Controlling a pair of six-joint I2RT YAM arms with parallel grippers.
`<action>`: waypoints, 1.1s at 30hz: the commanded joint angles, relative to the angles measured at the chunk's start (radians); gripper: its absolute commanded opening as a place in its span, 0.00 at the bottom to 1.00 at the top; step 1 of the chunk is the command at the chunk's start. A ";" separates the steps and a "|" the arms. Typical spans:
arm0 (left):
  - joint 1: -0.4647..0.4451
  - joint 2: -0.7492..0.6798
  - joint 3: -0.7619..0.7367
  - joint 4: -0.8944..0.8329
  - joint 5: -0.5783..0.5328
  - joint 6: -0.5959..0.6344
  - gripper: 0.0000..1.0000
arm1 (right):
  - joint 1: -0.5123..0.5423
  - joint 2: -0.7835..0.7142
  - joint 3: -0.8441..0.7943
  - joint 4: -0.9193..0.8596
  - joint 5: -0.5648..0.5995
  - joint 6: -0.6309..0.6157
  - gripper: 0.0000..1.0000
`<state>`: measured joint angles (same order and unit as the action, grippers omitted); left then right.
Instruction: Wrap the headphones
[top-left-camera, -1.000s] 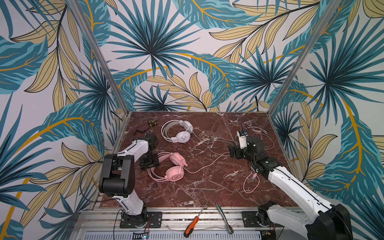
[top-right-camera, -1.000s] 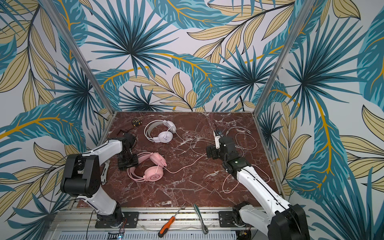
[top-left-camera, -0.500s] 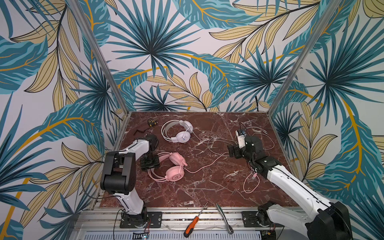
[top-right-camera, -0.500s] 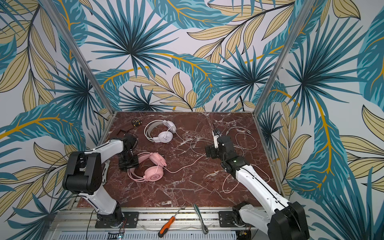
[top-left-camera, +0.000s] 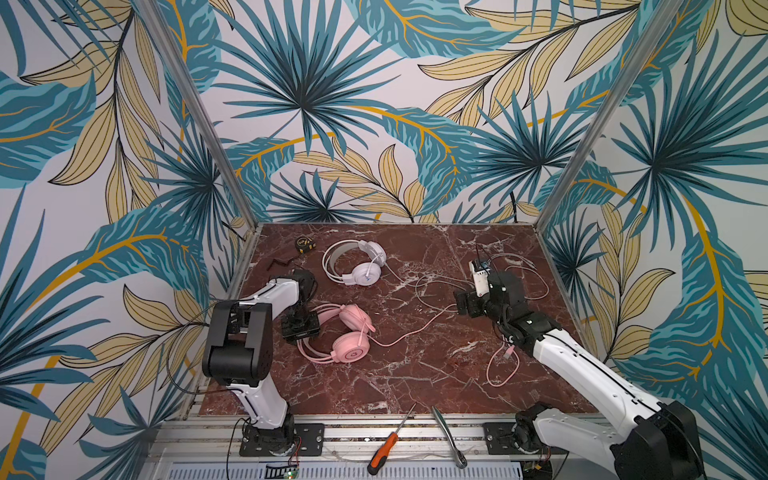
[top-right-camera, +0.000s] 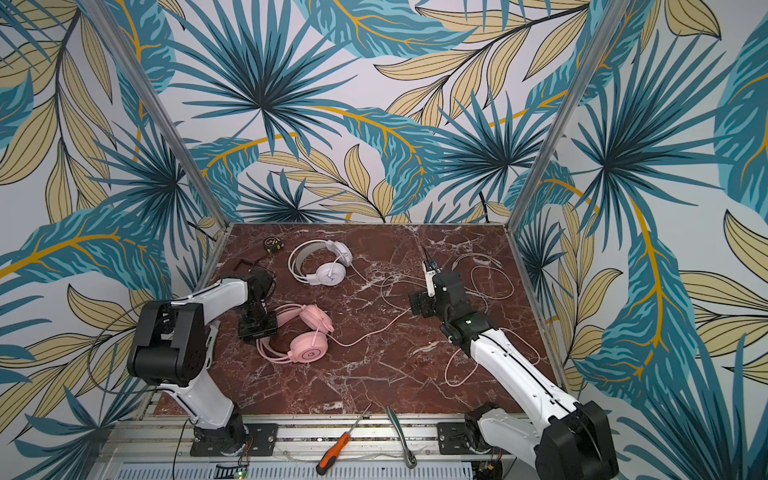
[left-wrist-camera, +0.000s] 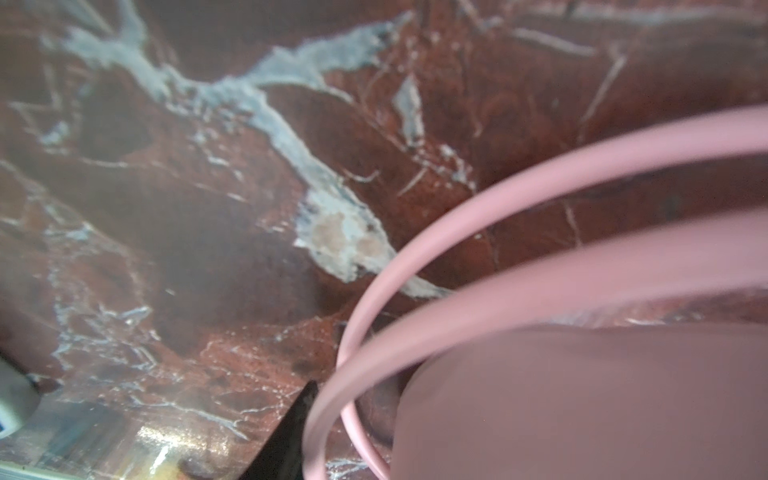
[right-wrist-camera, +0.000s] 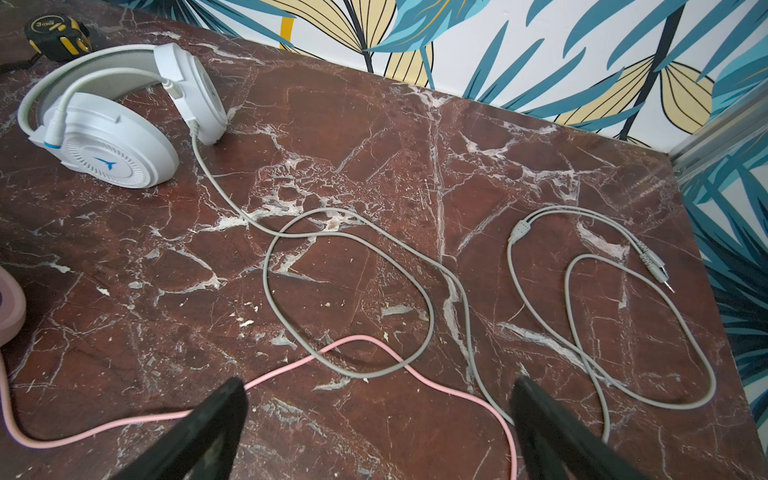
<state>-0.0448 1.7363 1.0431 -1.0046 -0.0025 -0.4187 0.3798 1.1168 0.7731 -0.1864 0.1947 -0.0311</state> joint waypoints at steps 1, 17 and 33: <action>0.006 -0.021 0.002 -0.009 0.021 0.003 0.60 | 0.006 0.007 0.017 -0.022 0.017 -0.017 1.00; 0.006 -0.031 -0.016 -0.053 0.025 -0.026 0.71 | 0.021 0.011 0.014 -0.022 0.023 -0.019 1.00; 0.006 0.013 -0.046 0.001 0.004 -0.035 0.39 | 0.054 0.069 0.059 -0.122 -0.019 -0.130 1.00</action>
<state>-0.0441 1.7264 1.0191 -1.0355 0.0242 -0.4469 0.4271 1.1713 0.8158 -0.2775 0.2035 -0.1253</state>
